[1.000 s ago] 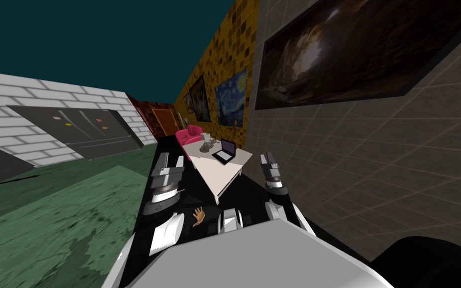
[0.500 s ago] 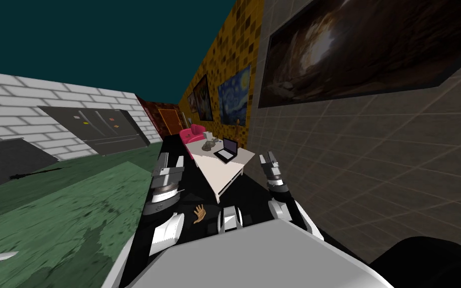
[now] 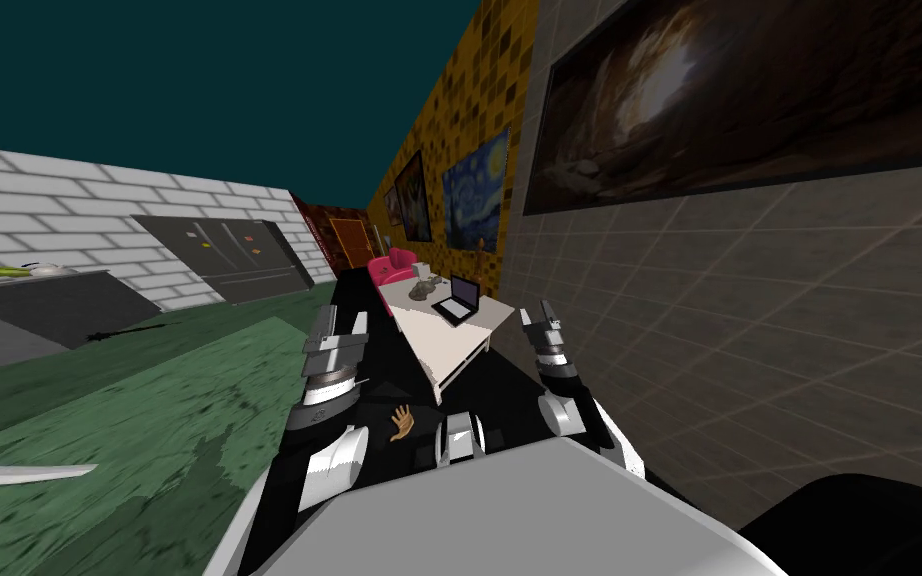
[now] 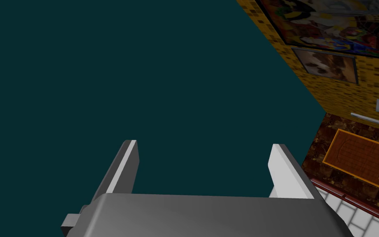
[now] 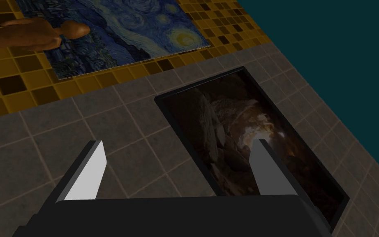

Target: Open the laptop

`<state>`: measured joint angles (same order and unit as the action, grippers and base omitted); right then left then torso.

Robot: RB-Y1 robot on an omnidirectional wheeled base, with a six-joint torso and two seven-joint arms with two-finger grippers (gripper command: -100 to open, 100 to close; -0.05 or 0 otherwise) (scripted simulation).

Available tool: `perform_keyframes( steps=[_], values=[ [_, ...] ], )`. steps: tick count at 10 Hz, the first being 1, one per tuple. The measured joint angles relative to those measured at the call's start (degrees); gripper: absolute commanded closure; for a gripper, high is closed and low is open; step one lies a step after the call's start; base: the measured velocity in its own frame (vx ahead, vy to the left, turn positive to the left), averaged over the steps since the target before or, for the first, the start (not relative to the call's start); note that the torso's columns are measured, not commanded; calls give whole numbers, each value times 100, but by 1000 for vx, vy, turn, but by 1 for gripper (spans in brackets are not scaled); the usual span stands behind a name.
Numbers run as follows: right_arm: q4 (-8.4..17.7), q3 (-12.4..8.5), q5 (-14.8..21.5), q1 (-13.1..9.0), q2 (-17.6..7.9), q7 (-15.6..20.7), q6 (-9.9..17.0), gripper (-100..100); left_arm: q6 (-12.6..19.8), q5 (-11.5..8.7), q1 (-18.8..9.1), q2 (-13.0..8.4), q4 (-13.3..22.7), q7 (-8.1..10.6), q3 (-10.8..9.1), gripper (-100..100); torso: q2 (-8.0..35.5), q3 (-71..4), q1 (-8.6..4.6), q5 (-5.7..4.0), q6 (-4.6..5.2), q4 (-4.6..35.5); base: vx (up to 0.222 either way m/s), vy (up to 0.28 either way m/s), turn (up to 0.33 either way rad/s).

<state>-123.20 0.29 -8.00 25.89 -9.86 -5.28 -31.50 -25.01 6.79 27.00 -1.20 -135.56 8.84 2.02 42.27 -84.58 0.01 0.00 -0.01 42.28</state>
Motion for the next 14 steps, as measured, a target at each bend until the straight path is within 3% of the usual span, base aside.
perform_keyframes(
  steps=[7, 14],
  values=[
    [322, -195, -1107, -347, -196, -662, 267, -100, 0, 0, 1, 0, 0, 0, 0, 0, 2, 1, -1, 0, 3, 0, -1, -19, 102],
    [686, -361, -2257, -760, -234, -1323, 586, -100, 0, 0, 1, 0, 0, 0, 0, 0, 3, 2, 3, 1, 3, 1, 0, -22, 85]
  ],
)
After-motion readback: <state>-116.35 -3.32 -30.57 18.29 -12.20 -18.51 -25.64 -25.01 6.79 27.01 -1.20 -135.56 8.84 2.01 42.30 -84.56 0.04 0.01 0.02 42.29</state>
